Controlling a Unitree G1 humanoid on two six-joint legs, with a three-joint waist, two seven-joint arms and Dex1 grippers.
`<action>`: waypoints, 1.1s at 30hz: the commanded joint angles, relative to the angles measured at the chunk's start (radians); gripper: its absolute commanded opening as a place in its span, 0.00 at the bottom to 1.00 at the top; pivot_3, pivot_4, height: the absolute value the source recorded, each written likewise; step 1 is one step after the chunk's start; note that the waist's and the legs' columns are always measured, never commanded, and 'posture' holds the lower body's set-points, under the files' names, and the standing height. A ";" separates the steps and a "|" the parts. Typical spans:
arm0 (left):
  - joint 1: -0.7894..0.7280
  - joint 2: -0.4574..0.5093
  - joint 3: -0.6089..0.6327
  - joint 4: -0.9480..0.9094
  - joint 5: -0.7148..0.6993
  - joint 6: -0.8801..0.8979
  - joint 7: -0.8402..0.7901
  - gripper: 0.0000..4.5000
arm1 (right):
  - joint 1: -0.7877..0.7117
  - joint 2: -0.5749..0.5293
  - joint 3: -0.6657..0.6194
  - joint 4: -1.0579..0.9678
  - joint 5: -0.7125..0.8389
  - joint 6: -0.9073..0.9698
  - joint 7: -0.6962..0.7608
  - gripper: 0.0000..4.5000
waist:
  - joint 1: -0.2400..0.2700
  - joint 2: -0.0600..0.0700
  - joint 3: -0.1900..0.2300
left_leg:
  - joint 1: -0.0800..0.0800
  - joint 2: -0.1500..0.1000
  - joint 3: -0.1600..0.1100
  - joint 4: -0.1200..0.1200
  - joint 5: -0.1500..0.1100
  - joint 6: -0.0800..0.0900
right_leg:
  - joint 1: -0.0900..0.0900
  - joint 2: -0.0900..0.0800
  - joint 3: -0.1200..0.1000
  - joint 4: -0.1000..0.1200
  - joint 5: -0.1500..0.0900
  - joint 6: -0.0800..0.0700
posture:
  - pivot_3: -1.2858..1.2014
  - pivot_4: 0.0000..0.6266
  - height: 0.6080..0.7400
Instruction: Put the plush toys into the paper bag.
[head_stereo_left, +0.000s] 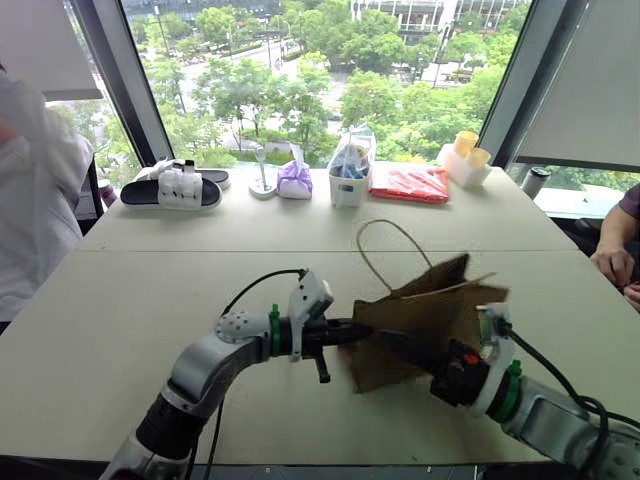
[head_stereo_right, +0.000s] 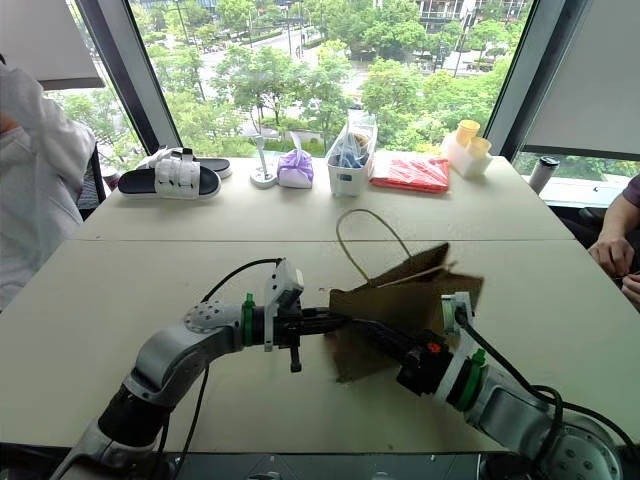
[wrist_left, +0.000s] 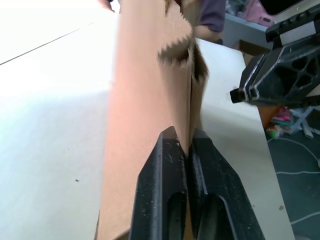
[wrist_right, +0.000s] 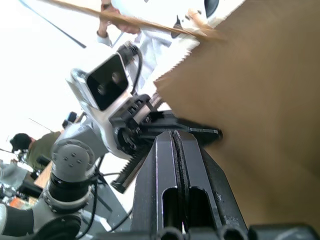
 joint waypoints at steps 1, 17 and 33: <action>-0.037 0.005 0.019 0.006 0.004 -0.043 -0.037 0.01 | 0.038 -0.009 -0.071 -0.044 0.051 -0.033 0.013 0.00 | 0.000 0.000 0.000 | 0.000 0.000 0.000 0.000 0.000 0.000 | 0.000 0.000 0.000 0.000 0.000 0.000 | 0.52 0.24 1.00; -0.528 -0.075 0.081 1.014 0.231 -0.716 -0.339 0.01 | 0.141 -0.003 -0.155 -0.021 -0.003 -0.081 0.073 0.00 | -0.001 -0.001 0.000 | 0.000 -0.001 0.004 0.001 -0.001 0.002 | 0.001 0.000 -0.001 0.000 0.001 0.002 | 0.52 0.24 1.00; -0.445 -0.070 0.154 0.860 0.231 -0.597 -0.366 0.99 | 0.164 -0.016 -0.156 -0.008 -0.046 -0.097 0.085 0.00 | -0.004 -0.001 0.000 | 0.001 -0.001 0.002 0.002 -0.001 0.003 | 0.000 0.001 -0.001 0.003 0.002 0.004 | 0.52 0.24 1.00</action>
